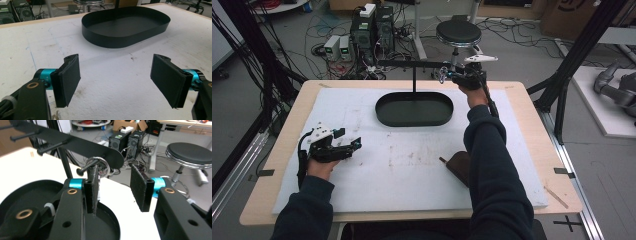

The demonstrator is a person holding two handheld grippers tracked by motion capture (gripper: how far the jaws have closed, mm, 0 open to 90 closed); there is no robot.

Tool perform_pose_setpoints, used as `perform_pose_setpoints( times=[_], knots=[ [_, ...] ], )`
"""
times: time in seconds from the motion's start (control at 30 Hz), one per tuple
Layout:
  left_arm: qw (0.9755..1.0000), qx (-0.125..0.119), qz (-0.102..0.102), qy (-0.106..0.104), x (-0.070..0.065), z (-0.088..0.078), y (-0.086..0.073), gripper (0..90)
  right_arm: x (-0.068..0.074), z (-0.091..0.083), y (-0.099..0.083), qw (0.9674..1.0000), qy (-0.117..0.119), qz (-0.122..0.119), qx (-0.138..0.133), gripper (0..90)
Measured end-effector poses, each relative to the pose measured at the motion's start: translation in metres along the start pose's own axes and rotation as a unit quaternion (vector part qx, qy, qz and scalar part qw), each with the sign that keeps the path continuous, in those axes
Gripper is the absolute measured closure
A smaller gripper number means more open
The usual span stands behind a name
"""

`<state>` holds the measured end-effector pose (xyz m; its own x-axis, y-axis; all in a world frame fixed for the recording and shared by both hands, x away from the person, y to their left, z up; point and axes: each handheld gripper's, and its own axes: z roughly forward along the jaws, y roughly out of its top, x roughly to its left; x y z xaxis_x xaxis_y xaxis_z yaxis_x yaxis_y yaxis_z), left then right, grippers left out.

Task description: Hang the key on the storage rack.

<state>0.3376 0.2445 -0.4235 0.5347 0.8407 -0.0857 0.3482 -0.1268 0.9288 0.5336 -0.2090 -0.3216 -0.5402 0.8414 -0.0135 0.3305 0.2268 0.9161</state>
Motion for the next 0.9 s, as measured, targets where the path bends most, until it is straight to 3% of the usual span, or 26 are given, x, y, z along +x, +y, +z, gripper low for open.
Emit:
perform_pose_setpoints(
  times=[0.13,0.27,0.33,0.37,0.47,0.53,0.6,0.7,0.73,0.77,0.9],
  knots=[
    [1.0000,-0.002,0.000,0.003,0.000,-0.001,0.000,23.8,-0.001,-0.016,0.003,0.9993,-0.003,-0.030,0.021,54.2],
    [0.9999,-0.010,-0.007,-0.007,0.002,-0.001,0.000,24.3,0.000,-0.036,0.004,0.9965,0.033,-0.059,0.049,45.6],
    [0.9999,-0.013,-0.008,-0.005,0.002,-0.002,0.000,24.3,0.001,-0.046,0.004,0.9950,0.034,-0.072,0.060,40.0],
    [0.9998,-0.016,-0.011,-0.007,0.002,-0.002,0.001,23.7,0.000,-0.057,0.004,0.9948,0.040,-0.070,0.063,34.5],
    [0.9996,-0.022,-0.018,-0.009,0.003,-0.003,0.001,23.0,0.000,-0.067,0.002,0.9948,0.046,-0.069,0.059,32.1],
    [0.9993,-0.025,-0.024,-0.009,0.003,-0.003,0.001,22.4,0.002,-0.081,-0.002,0.9940,0.044,-0.086,0.050,31.1],
    [0.9992,-0.026,-0.027,-0.012,0.004,-0.002,0.001,22.3,0.002,-0.098,-0.008,0.9914,0.039,-0.114,0.051,28.9],
    [0.9992,-0.027,-0.026,-0.014,0.003,-0.002,0.001,22.1,0.003,-0.119,-0.022,0.9912,0.028,-0.118,0.054,25.9],
    [0.9992,-0.028,-0.026,-0.013,0.003,-0.002,0.001,22.1,0.004,-0.131,-0.034,0.9911,0.020,-0.117,0.061,23.1],
    [0.9992,-0.027,-0.026,-0.013,0.003,-0.002,0.001,22.1,0.004,-0.131,-0.034,0.9911,0.020,-0.117,0.061,23.1],
    [0.9993,-0.026,-0.022,-0.013,0.003,-0.002,0.001,22.1,0.008,-0.149,-0.062,0.9908,0.009,-0.119,0.064,22.6]
  ],
)
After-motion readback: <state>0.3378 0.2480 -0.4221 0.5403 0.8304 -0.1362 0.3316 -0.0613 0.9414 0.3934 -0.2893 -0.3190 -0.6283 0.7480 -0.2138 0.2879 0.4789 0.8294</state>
